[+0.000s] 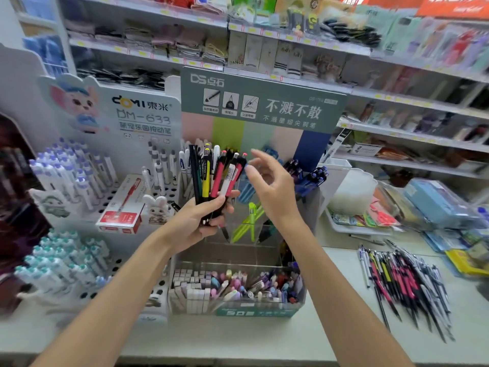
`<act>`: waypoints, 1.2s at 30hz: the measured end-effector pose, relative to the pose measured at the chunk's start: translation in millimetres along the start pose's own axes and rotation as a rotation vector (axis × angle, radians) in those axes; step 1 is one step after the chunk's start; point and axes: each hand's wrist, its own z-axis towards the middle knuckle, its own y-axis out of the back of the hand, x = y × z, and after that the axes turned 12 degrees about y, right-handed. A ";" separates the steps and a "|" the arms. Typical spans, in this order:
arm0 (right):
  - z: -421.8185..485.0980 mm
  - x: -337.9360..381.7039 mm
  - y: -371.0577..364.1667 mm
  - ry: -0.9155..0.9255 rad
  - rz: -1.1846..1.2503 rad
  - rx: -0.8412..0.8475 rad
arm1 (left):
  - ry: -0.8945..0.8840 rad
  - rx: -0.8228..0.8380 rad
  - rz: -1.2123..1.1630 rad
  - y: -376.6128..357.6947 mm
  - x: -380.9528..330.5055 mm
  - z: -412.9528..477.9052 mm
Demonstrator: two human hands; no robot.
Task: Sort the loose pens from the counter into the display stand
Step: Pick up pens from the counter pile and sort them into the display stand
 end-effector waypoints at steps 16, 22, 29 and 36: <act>46.7 16.7 20.7 -0.125 0.418 -0.175 | -0.093 -0.177 0.027 -3.1 -13.4 6.9; 44.6 18.8 8.4 -0.147 0.083 0.281 | -0.019 -0.035 0.162 -19.0 -14.7 9.8; 50.5 14.8 29.8 -0.239 0.348 -0.043 | -0.021 -0.040 0.224 -14.3 -11.3 13.5; 54.3 -5.5 81.6 -0.261 0.620 -0.457 | -0.063 -0.159 0.170 -12.6 -4.7 17.0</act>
